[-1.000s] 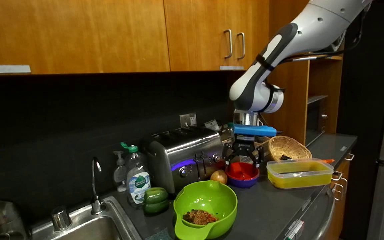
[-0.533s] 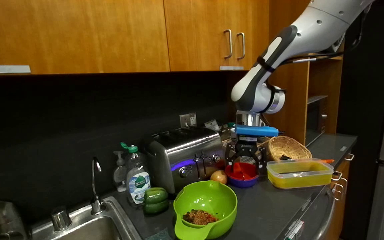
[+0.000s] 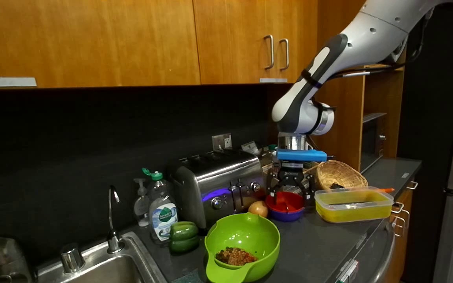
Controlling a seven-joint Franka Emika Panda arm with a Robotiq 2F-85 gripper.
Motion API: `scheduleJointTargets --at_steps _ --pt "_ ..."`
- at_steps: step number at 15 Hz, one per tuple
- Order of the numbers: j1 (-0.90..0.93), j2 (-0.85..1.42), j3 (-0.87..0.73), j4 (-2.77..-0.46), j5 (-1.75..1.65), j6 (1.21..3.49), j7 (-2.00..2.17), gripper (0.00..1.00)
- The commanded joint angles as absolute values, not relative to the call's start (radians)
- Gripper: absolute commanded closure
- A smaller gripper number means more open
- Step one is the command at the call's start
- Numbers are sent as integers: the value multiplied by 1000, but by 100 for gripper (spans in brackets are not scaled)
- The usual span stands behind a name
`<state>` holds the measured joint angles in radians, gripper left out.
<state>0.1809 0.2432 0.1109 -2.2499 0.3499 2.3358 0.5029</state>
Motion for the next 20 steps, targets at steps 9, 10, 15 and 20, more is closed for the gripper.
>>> scheduleJointTargets --at_steps 9,10,15,20 --pt "186 292 79 -2246 291 2438 565 0" --pt "187 299 78 -2242 290 2443 565 0" --pt "194 321 75 -2236 278 2456 571 26" --pt "195 315 76 -2240 281 2458 574 54"
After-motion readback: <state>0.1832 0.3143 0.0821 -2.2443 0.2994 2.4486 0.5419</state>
